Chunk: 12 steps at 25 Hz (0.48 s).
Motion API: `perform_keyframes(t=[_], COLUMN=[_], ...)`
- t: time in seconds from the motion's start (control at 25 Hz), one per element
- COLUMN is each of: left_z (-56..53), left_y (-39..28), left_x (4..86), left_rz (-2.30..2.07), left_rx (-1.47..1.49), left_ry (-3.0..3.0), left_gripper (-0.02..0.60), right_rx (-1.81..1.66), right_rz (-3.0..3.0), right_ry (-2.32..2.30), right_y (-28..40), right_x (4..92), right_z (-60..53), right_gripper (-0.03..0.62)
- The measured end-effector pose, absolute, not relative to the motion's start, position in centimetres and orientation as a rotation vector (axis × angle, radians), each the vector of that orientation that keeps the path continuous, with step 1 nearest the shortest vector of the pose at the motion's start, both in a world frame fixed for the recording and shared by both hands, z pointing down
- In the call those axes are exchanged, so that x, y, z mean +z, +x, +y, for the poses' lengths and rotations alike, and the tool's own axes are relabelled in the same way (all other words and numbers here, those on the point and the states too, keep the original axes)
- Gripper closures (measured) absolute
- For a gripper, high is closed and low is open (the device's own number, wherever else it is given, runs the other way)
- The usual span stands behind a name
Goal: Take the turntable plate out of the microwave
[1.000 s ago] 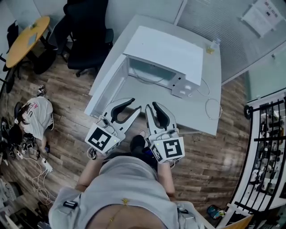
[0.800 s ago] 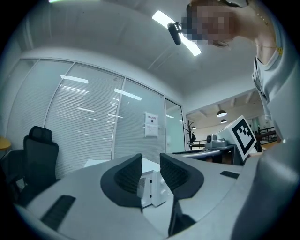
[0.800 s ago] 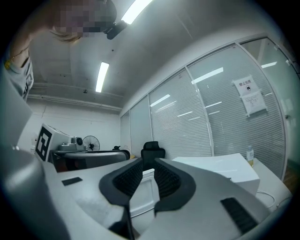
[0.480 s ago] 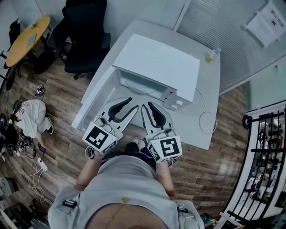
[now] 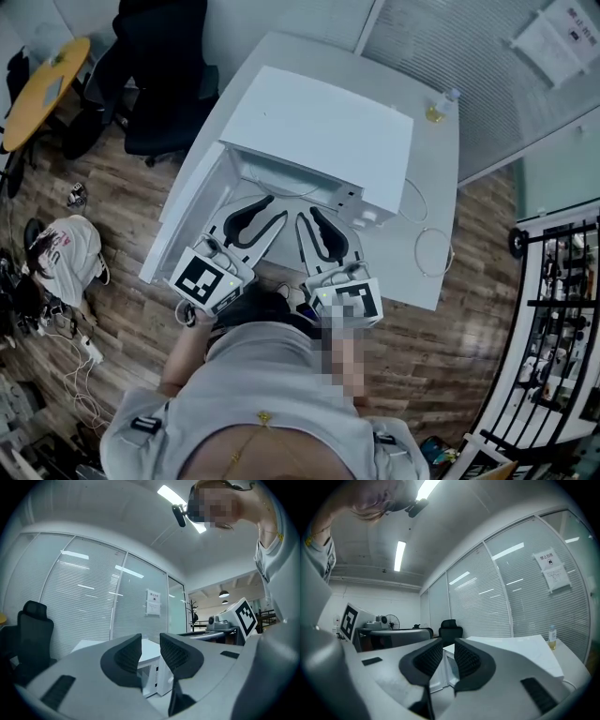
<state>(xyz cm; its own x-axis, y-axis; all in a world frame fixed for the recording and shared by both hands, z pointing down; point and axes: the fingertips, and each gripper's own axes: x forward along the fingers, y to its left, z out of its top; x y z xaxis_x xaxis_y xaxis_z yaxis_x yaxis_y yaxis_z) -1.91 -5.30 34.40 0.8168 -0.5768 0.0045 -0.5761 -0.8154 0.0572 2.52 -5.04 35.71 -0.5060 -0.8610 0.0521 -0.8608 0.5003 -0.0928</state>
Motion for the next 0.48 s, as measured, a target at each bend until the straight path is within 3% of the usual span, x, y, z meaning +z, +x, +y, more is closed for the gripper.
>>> perform_keyframes(t=[0.48], left_z=[-10.8], left_y=[-1.2], left_x=[34.5], left_rz=[-0.758], left_rx=[0.006], left_ry=[2.987], left_gripper=[0.456], right_rx=[-0.153], right_rz=[2.639], right_ry=[-1.739], right_y=[3.1], right_x=[35.8], right_z=[-9.9], right_gripper=[0.510])
